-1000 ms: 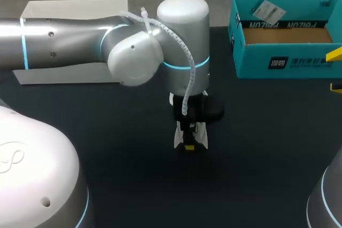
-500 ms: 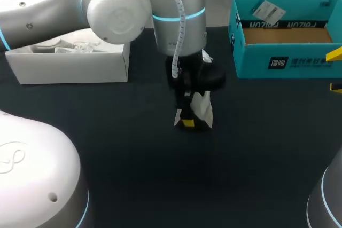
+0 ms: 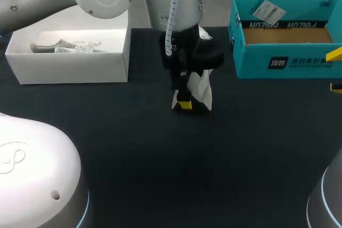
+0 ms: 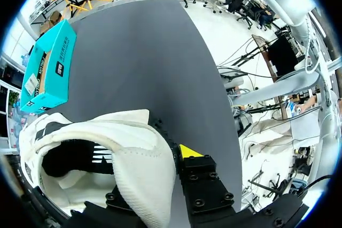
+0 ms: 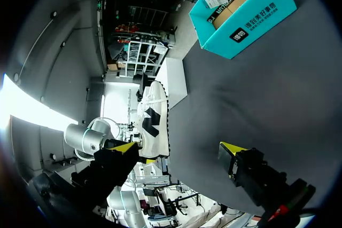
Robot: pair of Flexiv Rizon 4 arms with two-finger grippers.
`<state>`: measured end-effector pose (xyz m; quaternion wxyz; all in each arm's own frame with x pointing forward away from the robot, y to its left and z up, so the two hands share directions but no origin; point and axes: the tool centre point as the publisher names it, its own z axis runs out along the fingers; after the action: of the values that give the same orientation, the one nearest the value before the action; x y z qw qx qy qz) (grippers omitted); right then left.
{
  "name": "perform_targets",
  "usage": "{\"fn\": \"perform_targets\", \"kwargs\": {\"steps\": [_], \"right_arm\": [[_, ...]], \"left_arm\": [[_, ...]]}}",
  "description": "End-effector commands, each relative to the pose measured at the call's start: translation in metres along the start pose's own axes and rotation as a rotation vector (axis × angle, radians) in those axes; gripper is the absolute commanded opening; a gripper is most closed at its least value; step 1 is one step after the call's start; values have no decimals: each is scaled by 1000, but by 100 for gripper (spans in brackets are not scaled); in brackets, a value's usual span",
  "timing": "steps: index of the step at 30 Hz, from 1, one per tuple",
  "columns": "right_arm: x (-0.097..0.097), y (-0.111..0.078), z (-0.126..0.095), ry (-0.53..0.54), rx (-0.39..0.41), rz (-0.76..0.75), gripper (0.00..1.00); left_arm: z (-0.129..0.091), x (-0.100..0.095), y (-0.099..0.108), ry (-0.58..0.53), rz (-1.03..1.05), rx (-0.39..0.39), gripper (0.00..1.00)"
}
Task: Take the shoe out of the shoebox, open the shoe tongue, remove and reinsert the insole, then place the shoe into the shoebox
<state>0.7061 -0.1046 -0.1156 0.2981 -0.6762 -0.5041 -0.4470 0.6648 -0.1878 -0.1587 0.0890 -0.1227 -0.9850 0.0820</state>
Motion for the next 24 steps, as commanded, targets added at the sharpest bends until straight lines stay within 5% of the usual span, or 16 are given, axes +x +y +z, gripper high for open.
{"fn": "perform_targets", "kwargs": {"steps": [1, 9, 24], "right_arm": [[0, -2, 0, -3, -3, 1, 100], [0, -2, 0, -3, -3, 1, 100], [0, -2, 0, -3, -3, 1, 100]], "left_arm": [[-1, 1, 2, -3, 1, 4, 0], [2, -14, 20, 9, 14, -3, 0], [-26, -56, 114, -68, -53, -60, 0]]}}
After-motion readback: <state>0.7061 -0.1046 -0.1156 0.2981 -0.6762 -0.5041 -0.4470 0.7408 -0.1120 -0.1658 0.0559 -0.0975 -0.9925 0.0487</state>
